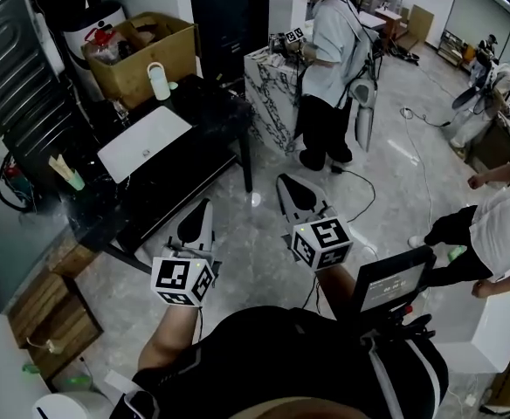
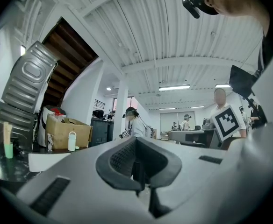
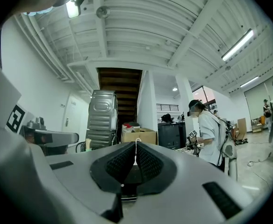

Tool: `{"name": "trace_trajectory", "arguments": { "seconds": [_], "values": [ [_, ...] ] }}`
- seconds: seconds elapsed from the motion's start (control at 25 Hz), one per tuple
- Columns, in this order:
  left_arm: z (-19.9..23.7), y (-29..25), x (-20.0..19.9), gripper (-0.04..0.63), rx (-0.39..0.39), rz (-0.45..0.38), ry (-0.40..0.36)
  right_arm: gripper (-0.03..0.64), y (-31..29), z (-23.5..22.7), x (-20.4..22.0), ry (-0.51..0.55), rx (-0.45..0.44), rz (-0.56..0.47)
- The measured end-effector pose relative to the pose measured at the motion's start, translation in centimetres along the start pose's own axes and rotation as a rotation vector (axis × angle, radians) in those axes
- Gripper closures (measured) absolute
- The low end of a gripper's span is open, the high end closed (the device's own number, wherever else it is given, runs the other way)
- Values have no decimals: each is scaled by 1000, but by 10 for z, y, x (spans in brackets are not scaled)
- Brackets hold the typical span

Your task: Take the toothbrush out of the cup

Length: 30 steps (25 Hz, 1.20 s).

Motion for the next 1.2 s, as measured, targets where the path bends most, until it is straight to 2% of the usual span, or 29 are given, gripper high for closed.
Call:
{"name": "trace_trajectory", "arguments": {
  "seconds": [0.4, 0.64, 0.84, 1.0, 1.2],
  "values": [
    [37, 26, 4, 589, -14, 14, -10, 595, -25, 48, 5, 25, -36, 24],
    [61, 32, 5, 589, -56, 5, 24, 594, -48, 72, 9, 9, -97, 14],
    [88, 24, 10, 589, -69, 5, 23, 595, -82, 82, 17, -3, -130, 0],
    [114, 6, 10, 589, -67, 29, -14, 594, -123, 87, 18, -48, -135, -26],
    [155, -20, -2, 591, -106, -4, 35, 595, -165, 73, 10, -32, -136, -19]
  ]
}}
Point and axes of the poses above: the fingertips, and each gripper's own axes: y backward along the fingers, z to its left, x out of its underside, the point moved 1 cm from there along y, backward along the fingers, and after that the axes turned 8 degrees about -x, right-handed, at the moved point
